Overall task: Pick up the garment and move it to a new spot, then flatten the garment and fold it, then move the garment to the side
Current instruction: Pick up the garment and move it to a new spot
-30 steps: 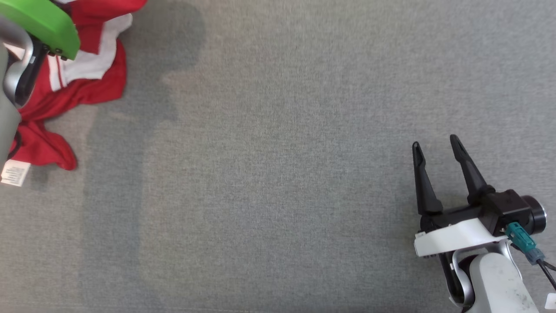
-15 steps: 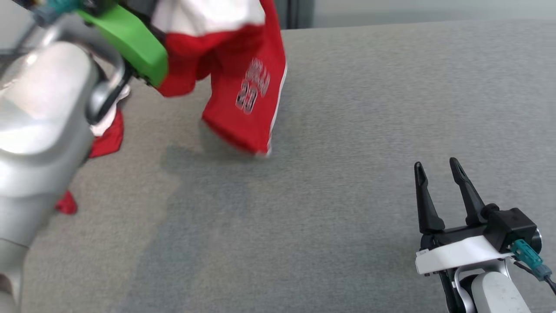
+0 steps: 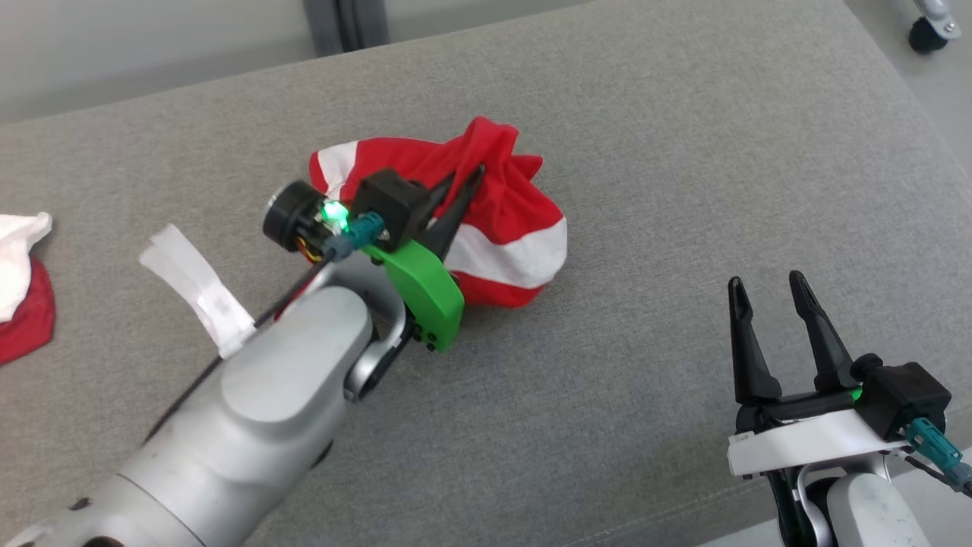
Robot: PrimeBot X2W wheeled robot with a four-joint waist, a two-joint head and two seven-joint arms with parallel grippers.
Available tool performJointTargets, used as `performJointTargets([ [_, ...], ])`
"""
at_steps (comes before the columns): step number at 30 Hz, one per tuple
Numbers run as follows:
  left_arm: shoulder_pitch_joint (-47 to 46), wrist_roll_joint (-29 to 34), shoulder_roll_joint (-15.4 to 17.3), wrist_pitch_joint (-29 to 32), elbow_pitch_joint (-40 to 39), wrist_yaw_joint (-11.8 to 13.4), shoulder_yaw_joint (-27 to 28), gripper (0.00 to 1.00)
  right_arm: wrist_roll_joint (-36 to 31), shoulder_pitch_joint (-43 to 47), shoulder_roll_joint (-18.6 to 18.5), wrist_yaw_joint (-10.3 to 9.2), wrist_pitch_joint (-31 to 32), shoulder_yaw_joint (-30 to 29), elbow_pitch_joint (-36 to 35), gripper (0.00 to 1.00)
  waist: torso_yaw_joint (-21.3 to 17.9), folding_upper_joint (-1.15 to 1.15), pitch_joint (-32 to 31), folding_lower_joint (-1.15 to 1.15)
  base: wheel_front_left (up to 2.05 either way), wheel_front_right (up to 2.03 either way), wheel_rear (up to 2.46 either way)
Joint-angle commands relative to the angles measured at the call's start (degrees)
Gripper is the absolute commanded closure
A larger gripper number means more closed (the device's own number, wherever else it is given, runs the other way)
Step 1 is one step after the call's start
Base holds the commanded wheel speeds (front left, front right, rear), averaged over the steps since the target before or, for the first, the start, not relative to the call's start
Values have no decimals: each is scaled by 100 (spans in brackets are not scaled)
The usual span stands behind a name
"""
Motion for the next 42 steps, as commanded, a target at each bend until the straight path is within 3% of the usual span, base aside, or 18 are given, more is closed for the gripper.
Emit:
performJointTargets([
  [1, 218, -24, -115, -89, 121, 51, -40, 100, 68, -44, 3, -7, -4, 39, -34, 0, -462, 0, 450, 0, 0, 0, 0],
  [3, 395, -61, -340, -212, 270, 56, -98, 100, 103, -67, 3, -7, -4, 72, -47, 0, -520, 0, 537, 0, 0, 0, 0],
  [4, 511, -140, -489, -284, 328, 24, -70, 95, 122, -67, 3, -7, -4, 84, -48, 0, -533, 0, 568, 0, 0, 0, 0],
  [5, 597, -195, -601, -334, 361, -26, -48, 52, 126, -66, 3, -7, -4, 92, -42, 0, -533, 0, 579, 0, 0, 0, 0],
  [6, 700, -301, -728, -380, 382, -79, -22, 0, 133, -54, 3, -7, -4, 91, -32, 0, -519, 0, 583, 0, 0, 0, 0],
  [11, 885, -289, -1013, -499, 199, -197, 27, 0, 75, 59, 2, -7, -4, 75, 37, 0, -269, 0, 375, 0, 0, 0, 0],
  [15, 1117, -179, -1051, -532, -310, -74, 299, 0, -10, 205, -2, -7, -4, 40, 98, 0, 137, 0, -4, 0, 0, 0, 0],
  [22, 2102, 691, -545, -533, -1406, 558, 1231, 0, -133, 414, -6, -7, -4, -35, 188, 0, 960, 0, -688, 0, 0, 0, 0],
  [26, 3016, 1052, -306, -526, -1783, 651, 2029, 0, -106, 535, -4, -7, -4, -27, 233, 0, 1338, 0, -1001, 0, 0, 0, 0],
  [30, 3933, 1403, -264, -527, -2096, 649, 2891, 0, -36, 627, -5, -7, -4, -10, 271, 0, 1549, 0, -1257, 0, 0, 0, 0],
  [34, 4752, 1848, -427, -527, -2430, 531, 3816, 0, -5, 714, -3, -7, -4, -77, 248, 0, 1749, 0, -1405, 0, 0, 0, 0],
  [42, 5842, 2638, -957, -527, -2659, -92, 4839, 0, -80, 988, -4, -7, -4, -21, 181, 0, 1930, 0, -1686, 0, 0, 0, 0],
])
